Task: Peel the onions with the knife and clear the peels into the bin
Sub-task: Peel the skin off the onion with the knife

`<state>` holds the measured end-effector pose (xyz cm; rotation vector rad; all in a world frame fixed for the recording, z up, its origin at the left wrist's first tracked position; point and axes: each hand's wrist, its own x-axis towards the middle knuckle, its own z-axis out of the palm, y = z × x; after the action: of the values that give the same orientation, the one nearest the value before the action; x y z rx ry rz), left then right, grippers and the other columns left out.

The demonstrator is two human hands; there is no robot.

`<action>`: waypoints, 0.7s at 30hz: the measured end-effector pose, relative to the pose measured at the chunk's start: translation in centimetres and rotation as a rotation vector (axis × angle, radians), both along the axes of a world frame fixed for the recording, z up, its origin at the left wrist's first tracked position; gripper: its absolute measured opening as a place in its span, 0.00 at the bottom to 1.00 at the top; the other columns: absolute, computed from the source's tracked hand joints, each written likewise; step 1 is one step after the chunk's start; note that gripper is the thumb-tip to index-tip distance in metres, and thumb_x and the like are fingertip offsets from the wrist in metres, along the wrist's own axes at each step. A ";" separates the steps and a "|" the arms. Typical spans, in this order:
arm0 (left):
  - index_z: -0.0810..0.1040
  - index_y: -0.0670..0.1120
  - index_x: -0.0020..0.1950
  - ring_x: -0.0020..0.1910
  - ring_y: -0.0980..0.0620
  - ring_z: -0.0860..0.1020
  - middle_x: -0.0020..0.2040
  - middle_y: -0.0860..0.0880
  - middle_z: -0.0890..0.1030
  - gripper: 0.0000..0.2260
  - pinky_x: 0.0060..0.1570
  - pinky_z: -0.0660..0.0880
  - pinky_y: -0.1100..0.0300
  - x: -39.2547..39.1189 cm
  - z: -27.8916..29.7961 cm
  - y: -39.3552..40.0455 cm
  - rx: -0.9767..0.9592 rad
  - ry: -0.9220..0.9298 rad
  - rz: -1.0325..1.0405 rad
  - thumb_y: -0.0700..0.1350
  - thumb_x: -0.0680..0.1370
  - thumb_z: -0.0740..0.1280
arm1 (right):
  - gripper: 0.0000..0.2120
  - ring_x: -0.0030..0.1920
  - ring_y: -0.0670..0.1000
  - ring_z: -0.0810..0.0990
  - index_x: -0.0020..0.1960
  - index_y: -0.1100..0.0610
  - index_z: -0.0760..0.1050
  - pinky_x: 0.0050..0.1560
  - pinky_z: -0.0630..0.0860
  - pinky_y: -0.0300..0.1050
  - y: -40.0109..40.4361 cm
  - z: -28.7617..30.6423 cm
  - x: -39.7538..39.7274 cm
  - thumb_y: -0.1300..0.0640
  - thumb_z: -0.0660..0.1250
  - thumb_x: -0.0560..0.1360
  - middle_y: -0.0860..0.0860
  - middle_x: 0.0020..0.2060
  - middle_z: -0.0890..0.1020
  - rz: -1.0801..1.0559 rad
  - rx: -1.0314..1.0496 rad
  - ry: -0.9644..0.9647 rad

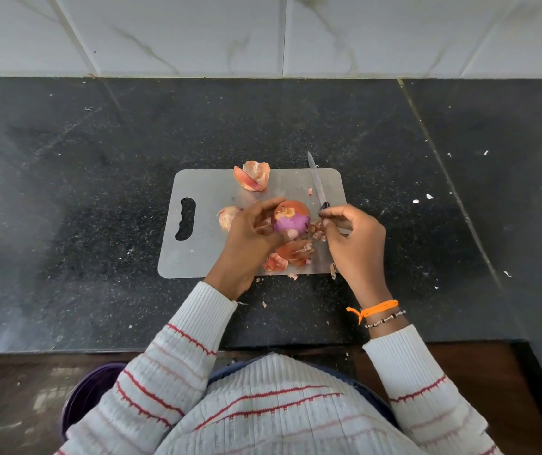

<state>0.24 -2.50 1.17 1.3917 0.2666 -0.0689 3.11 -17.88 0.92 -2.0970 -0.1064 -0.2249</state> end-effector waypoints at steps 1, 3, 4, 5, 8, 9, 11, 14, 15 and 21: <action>0.75 0.45 0.62 0.54 0.51 0.79 0.57 0.47 0.78 0.24 0.53 0.79 0.54 0.0 -0.1 -0.1 0.067 -0.022 0.001 0.31 0.69 0.72 | 0.07 0.42 0.36 0.79 0.47 0.59 0.81 0.45 0.73 0.25 0.2 0.3 -0.1 0.66 0.66 0.74 0.47 0.42 0.82 0.003 0.022 -0.025; 0.74 0.45 0.62 0.54 0.51 0.78 0.56 0.48 0.78 0.24 0.54 0.78 0.55 0.1 -0.2 -0.2 0.157 -0.049 -0.006 0.30 0.69 0.72 | 0.05 0.41 0.35 0.79 0.47 0.59 0.82 0.44 0.73 0.26 0.6 0.9 -0.2 0.64 0.68 0.73 0.47 0.41 0.82 0.036 0.071 -0.046; 0.74 0.44 0.63 0.55 0.50 0.78 0.56 0.48 0.78 0.24 0.55 0.78 0.54 0.1 -0.2 -0.3 0.189 -0.057 -0.015 0.30 0.69 0.72 | 0.04 0.41 0.35 0.80 0.47 0.59 0.82 0.43 0.74 0.26 0.8 1.1 -0.3 0.62 0.69 0.73 0.46 0.39 0.82 0.054 0.079 -0.045; 0.74 0.44 0.63 0.56 0.50 0.78 0.57 0.47 0.78 0.24 0.56 0.78 0.54 0.1 -0.3 -0.3 0.217 -0.065 -0.022 0.31 0.69 0.72 | 0.04 0.41 0.35 0.80 0.46 0.59 0.82 0.42 0.74 0.27 0.9 1.2 -0.4 0.61 0.71 0.72 0.45 0.38 0.82 0.063 0.073 -0.045; 0.74 0.45 0.64 0.58 0.50 0.77 0.60 0.46 0.77 0.24 0.57 0.77 0.54 0.2 -0.3 -0.4 0.288 -0.088 -0.034 0.32 0.70 0.72 | 0.03 0.41 0.36 0.80 0.44 0.57 0.82 0.40 0.75 0.29 1.2 1.1 -0.6 0.60 0.73 0.70 0.42 0.36 0.80 0.060 0.044 -0.062; 0.74 0.44 0.65 0.58 0.50 0.77 0.60 0.46 0.77 0.24 0.57 0.77 0.54 0.2 -0.3 -0.4 0.298 -0.090 -0.037 0.31 0.70 0.72 | 0.03 0.40 0.36 0.80 0.44 0.57 0.82 0.39 0.76 0.29 1.2 1.0 -0.5 0.60 0.73 0.70 0.42 0.36 0.80 0.061 0.042 -0.069; 0.74 0.44 0.65 0.58 0.50 0.77 0.60 0.46 0.77 0.25 0.57 0.77 0.55 0.2 -0.3 -0.4 0.307 -0.093 -0.041 0.31 0.70 0.72 | 0.02 0.40 0.36 0.80 0.43 0.58 0.82 0.39 0.75 0.29 1.1 0.9 -0.5 0.62 0.73 0.70 0.43 0.35 0.80 0.067 0.052 -0.080; 0.73 0.44 0.65 0.58 0.51 0.76 0.60 0.46 0.77 0.26 0.56 0.77 0.62 0.3 -0.4 -0.4 0.337 -0.109 -0.047 0.31 0.69 0.72 | 0.01 0.38 0.35 0.79 0.42 0.61 0.81 0.38 0.73 0.26 0.9 0.8 -0.5 0.64 0.72 0.70 0.46 0.35 0.80 0.086 0.047 -0.112; 0.73 0.44 0.65 0.58 0.51 0.76 0.60 0.47 0.77 0.26 0.55 0.76 0.65 0.3 -0.5 -0.4 0.349 -0.116 -0.050 0.31 0.69 0.73 | 0.01 0.38 0.35 0.79 0.41 0.61 0.81 0.38 0.73 0.26 0.9 0.8 -0.5 0.64 0.72 0.70 0.47 0.35 0.80 0.090 0.035 -0.122; 0.74 0.44 0.65 0.56 0.54 0.76 0.57 0.50 0.77 0.25 0.54 0.75 0.68 0.2 -0.4 -0.5 0.335 -0.122 -0.065 0.31 0.69 0.73 | 0.02 0.35 0.45 0.80 0.39 0.62 0.80 0.37 0.78 0.35 0.8 0.1 -0.2 0.67 0.71 0.69 0.52 0.35 0.82 0.088 -0.097 -0.207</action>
<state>0.43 -2.99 0.76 1.7306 0.1341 0.0086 2.95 -17.10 1.04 -2.1544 -0.3382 -0.3896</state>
